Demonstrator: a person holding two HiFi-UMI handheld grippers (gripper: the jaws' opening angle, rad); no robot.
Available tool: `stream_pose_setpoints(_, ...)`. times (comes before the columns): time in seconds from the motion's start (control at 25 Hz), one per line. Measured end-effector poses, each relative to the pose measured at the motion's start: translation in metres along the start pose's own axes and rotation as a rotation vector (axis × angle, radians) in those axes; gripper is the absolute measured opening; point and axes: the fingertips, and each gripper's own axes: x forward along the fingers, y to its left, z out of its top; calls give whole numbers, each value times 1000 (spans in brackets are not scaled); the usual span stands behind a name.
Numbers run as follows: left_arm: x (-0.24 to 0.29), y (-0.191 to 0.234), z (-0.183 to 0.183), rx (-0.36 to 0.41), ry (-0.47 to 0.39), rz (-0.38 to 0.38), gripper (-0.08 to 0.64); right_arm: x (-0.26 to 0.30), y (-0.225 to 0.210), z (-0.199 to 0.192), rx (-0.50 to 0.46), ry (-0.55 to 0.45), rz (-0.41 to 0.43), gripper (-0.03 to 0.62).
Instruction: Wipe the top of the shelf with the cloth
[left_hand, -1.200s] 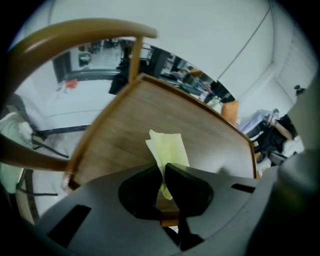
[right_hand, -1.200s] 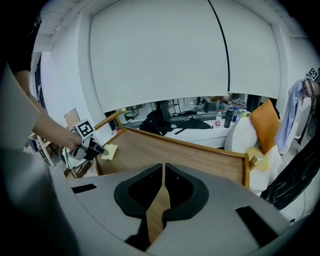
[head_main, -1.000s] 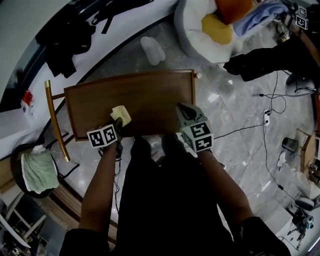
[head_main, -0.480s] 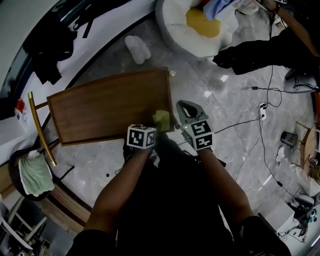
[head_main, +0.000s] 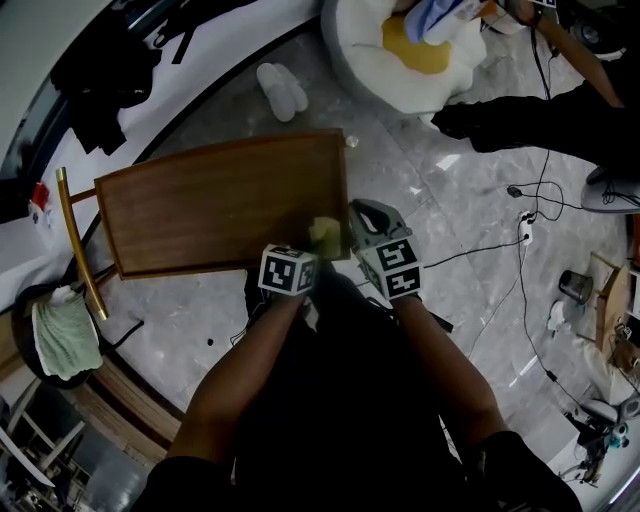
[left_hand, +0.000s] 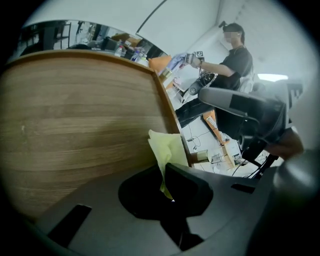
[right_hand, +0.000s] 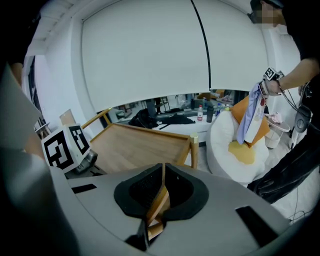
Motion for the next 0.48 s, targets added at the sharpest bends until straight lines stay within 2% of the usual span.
stream_pose_setpoints(0.24, -34, 43, -10, -40, -25, 37, 26, 7, 28, 11, -33, 13, 24, 29)
stream_pose_setpoints(0.48, -82, 101, -32, -91, -36, 82, 26, 30, 78, 21, -50, 28, 51, 29)
